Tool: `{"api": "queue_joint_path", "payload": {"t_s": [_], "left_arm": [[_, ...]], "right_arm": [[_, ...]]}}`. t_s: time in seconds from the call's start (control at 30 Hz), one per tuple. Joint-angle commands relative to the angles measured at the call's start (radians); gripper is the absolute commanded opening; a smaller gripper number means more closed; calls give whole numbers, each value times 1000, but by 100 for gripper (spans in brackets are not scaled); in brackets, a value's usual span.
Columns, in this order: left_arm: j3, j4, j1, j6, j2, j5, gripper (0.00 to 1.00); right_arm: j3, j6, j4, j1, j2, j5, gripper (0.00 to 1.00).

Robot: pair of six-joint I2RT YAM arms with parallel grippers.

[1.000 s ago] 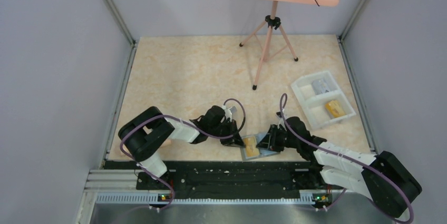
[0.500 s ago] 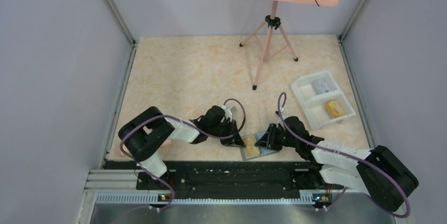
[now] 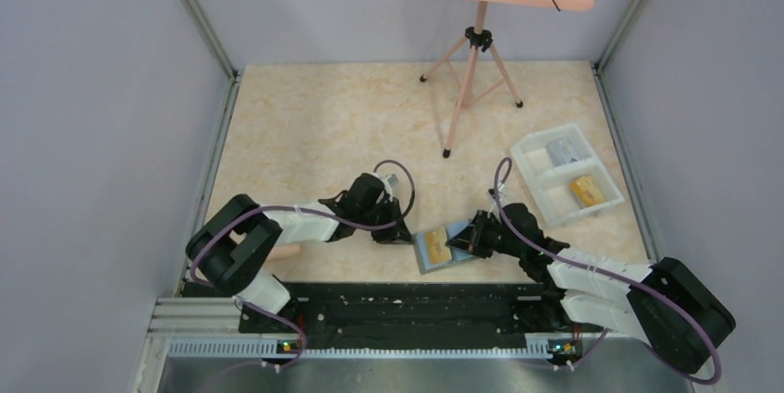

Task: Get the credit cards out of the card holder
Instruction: Remove the credit card from the card holder.

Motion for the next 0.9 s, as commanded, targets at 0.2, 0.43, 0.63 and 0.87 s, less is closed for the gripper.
{"api": "queue_joint_path", "payload": {"t_s": [0.2,0.43,0.63,0.87], "left_arm": [[24,-66,28,55,-49,-42,16],[25,-56,28,78,-4,-48,16],[55,-118,37,112,48,-77,14],[59,-128,46,105,56,-72,13]], "right_arm": [[60,100,179,57,66,98,0],[116,36,-14,60,16,135,0],[122,-3,-156,60,-90,167,0],[111,-5,-235,61,-182,207,0]]}}
